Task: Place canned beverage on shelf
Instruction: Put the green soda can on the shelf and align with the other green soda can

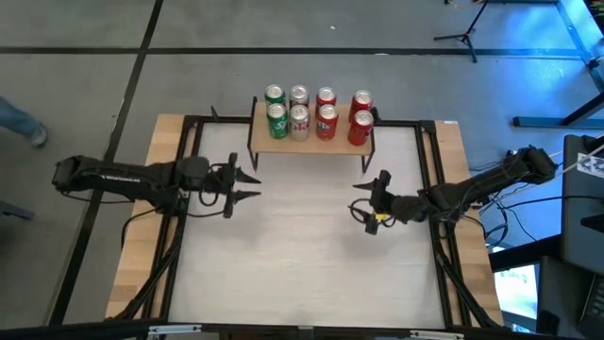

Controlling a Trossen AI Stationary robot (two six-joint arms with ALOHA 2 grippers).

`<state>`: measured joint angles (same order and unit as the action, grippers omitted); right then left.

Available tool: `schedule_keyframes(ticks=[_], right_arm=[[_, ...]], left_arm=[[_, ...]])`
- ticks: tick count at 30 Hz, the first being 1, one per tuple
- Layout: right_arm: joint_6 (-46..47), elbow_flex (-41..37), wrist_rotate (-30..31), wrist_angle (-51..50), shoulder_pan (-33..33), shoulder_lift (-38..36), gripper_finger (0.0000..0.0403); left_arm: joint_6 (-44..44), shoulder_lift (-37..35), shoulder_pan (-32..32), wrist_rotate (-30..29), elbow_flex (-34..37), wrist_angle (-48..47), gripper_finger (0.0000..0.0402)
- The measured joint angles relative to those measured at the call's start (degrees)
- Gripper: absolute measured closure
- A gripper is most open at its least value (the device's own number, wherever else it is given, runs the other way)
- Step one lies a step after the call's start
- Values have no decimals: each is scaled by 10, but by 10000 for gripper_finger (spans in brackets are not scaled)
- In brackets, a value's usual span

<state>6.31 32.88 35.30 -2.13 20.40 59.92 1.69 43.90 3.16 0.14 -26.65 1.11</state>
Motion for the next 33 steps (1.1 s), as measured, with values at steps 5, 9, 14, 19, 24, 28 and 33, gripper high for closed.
schedule_keyframes(ticks=[5,9,14,19,24,28,33], right_arm=[[-18,0,1,-7,-43,-16,155],[-36,0,1,-7,-72,-16,187],[-38,0,-4,-7,-98,-16,210],[-38,0,-4,-7,-108,-16,218],[-38,0,-4,-8,-107,-16,219],[-38,0,-4,-10,-107,-16,219],[-38,0,-4,-15,-107,-16,219]], left_arm=[[-1,-11,-15,-112,52,69,266],[8,9,-7,-159,70,162,266],[27,79,20,-153,71,260,266],[40,171,56,-147,57,342,266],[40,252,96,-142,12,371,266],[40,299,124,-142,-22,372,266],[40,321,145,-142,-39,371,266]])
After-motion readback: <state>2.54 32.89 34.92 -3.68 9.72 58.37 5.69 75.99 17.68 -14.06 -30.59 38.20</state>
